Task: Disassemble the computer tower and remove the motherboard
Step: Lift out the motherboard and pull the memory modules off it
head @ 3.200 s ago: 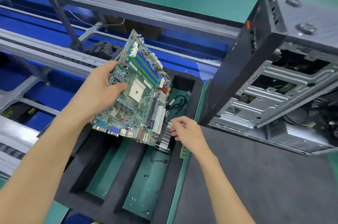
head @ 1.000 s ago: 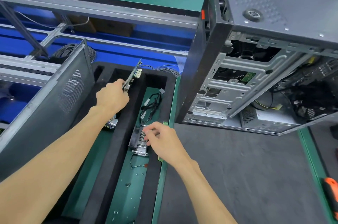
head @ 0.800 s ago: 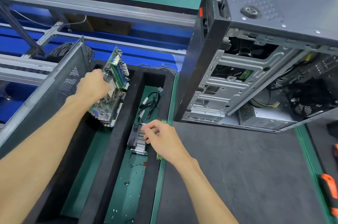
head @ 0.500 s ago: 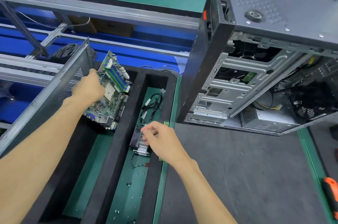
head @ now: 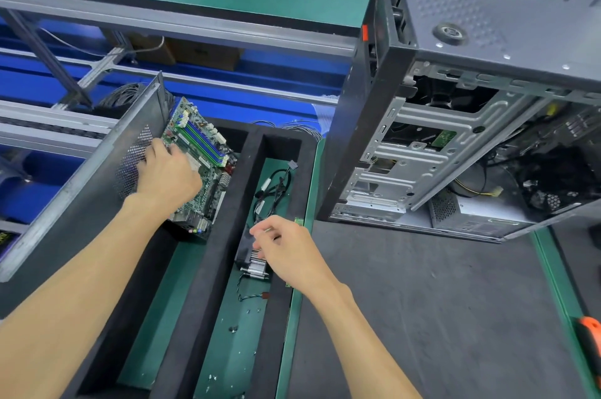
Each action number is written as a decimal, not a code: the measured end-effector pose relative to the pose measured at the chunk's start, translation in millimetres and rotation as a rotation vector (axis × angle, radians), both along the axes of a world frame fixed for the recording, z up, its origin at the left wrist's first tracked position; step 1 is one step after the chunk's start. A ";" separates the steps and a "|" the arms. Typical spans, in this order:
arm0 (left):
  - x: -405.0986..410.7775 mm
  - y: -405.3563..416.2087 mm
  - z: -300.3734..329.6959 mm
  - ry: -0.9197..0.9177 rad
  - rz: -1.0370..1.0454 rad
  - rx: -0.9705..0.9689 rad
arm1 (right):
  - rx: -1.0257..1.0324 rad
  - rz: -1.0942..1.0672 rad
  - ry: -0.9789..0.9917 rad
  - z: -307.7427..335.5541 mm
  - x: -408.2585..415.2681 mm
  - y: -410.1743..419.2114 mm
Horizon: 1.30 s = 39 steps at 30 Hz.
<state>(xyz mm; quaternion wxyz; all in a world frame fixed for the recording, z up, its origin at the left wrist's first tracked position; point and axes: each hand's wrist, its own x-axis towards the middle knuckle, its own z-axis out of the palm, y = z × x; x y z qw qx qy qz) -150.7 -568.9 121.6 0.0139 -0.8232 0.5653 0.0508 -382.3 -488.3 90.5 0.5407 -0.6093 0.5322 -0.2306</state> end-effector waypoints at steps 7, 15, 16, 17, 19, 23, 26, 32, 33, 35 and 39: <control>-18.4 14.9 -6.5 0.002 -0.120 -0.059 | 0.015 -0.020 0.035 -5.0 -9.7 3.8; -99.8 47.8 -29.4 0.682 -0.232 -0.065 | -0.056 -0.158 0.132 -11.9 -53.3 13.9; -110.4 52.2 -32.9 0.722 -0.238 -0.063 | -0.060 -0.185 0.148 -13.4 -63.0 16.0; -120.2 55.9 -35.5 0.767 -0.244 -0.067 | -0.063 -0.214 0.164 -14.7 -73.7 18.2; -139.8 59.6 -37.2 0.863 -0.262 -0.092 | -0.065 -0.293 0.189 -16.0 -96.7 23.1; -178.4 55.6 -26.2 1.074 -0.282 -0.143 | -0.056 -0.538 0.191 -15.4 -147.5 32.9; -202.4 47.6 -19.0 1.115 -0.309 -0.147 | -0.093 -0.763 0.144 -10.9 -184.8 36.4; -225.2 39.9 -15.7 1.026 -0.225 -0.284 | -0.253 -1.166 0.055 9.4 -263.7 24.4; -228.0 40.3 -16.3 1.007 -0.212 -0.299 | -0.276 -1.200 0.068 12.9 -275.9 20.6; -232.6 42.2 -17.9 0.988 -0.196 -0.327 | -0.298 -1.239 0.071 19.4 -298.3 11.9; -233.0 41.5 -20.3 1.035 -0.168 -0.303 | -0.314 -1.177 -0.064 26.2 -327.0 -10.0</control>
